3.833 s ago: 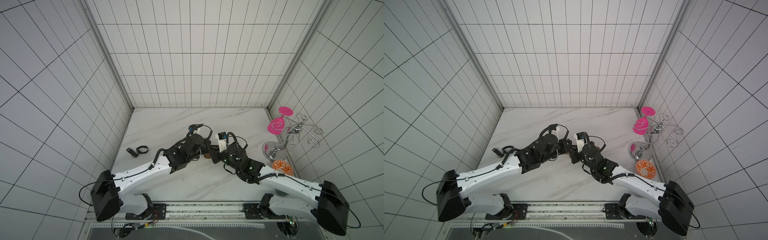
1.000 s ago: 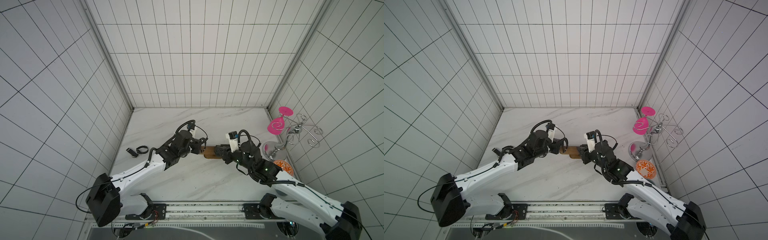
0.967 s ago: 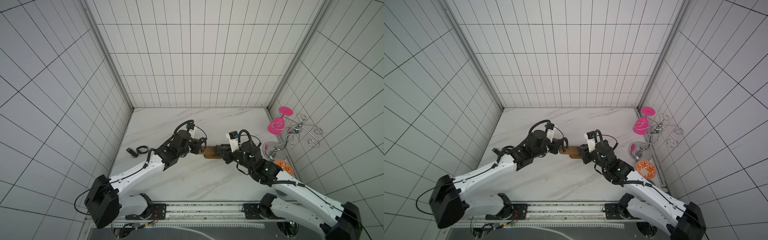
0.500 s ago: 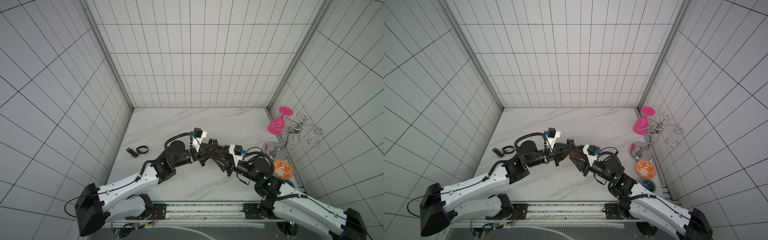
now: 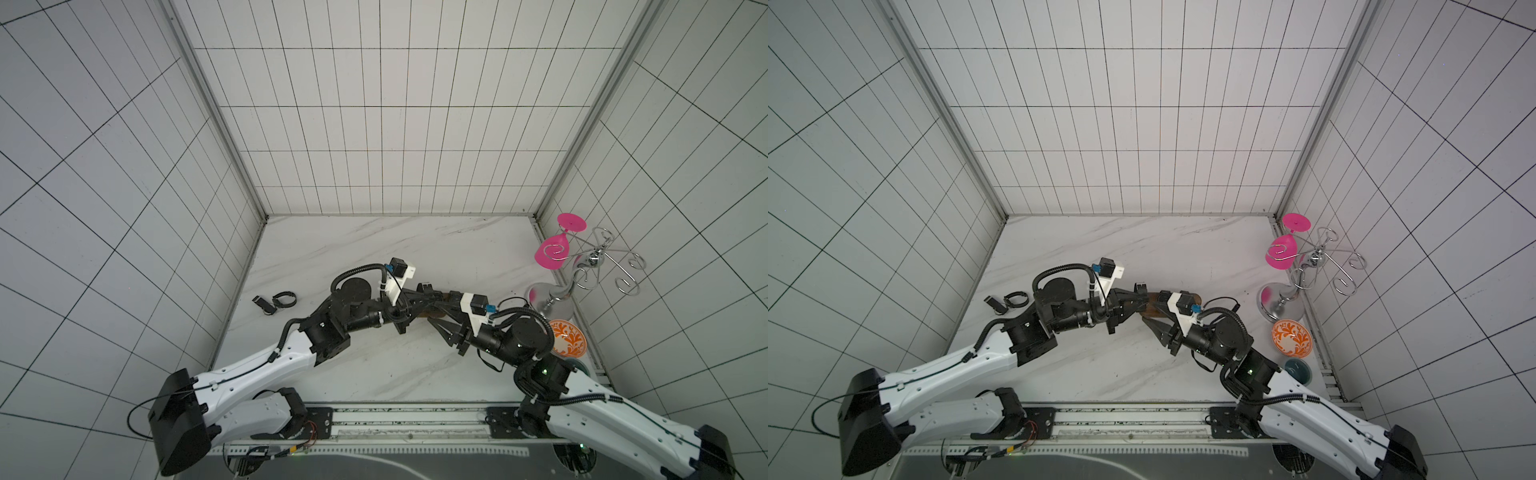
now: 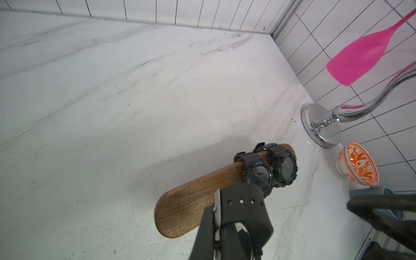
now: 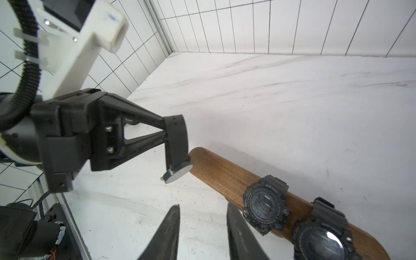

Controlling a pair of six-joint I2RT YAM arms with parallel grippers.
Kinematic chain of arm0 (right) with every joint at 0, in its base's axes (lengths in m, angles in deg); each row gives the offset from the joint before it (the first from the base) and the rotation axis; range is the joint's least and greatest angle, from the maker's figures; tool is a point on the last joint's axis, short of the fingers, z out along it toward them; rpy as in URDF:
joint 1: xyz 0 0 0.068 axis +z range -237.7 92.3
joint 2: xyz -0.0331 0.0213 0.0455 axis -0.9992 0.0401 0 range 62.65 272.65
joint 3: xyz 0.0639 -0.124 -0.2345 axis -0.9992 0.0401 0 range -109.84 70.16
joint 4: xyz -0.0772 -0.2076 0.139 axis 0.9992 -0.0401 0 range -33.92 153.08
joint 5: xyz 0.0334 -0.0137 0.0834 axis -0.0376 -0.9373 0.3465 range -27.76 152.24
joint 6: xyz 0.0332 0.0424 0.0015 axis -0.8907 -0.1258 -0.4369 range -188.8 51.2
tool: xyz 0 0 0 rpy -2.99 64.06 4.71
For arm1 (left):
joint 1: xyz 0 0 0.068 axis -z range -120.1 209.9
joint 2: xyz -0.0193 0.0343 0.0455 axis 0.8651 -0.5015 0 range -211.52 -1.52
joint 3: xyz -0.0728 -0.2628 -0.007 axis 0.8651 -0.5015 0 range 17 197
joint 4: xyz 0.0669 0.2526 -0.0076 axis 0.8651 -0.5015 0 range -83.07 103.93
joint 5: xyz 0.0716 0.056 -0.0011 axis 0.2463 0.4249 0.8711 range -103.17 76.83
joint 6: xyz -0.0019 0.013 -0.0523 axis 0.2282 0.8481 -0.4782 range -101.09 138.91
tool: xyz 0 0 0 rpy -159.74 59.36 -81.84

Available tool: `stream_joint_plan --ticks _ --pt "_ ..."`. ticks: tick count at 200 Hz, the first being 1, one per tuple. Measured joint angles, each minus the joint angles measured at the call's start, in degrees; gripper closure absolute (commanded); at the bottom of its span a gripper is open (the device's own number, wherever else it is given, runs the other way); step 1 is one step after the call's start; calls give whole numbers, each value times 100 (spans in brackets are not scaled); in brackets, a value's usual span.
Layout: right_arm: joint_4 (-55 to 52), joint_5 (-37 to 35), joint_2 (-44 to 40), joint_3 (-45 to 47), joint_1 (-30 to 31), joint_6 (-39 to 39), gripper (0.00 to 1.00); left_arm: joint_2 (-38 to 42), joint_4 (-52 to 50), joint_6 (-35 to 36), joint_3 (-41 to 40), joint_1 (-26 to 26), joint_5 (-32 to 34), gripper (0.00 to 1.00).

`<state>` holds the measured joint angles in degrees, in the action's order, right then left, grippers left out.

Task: Place watch on stand
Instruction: Pick up the watch at the center of the board.

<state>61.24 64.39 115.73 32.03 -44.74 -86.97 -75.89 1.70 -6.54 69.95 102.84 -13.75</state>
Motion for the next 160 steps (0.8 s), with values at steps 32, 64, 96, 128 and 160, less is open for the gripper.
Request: stream_joint_plan --ticks 32,64,96,128,160 --pt "0 87 -105 0 -61 111 63 496 590 111 -448 -284 -765 100" --pt "90 184 -352 0 -61 177 62 730 1121 133 -782 -330 -1290 100" --pt "210 289 -494 0 -61 221 61 737 1355 151 -787 -330 -1574 100" --pt "256 393 -494 0 -59 245 60 732 1432 160 -787 -330 -1779 100" --pt "284 535 -494 0 -59 258 60 693 1464 184 -787 -330 -1919 100"
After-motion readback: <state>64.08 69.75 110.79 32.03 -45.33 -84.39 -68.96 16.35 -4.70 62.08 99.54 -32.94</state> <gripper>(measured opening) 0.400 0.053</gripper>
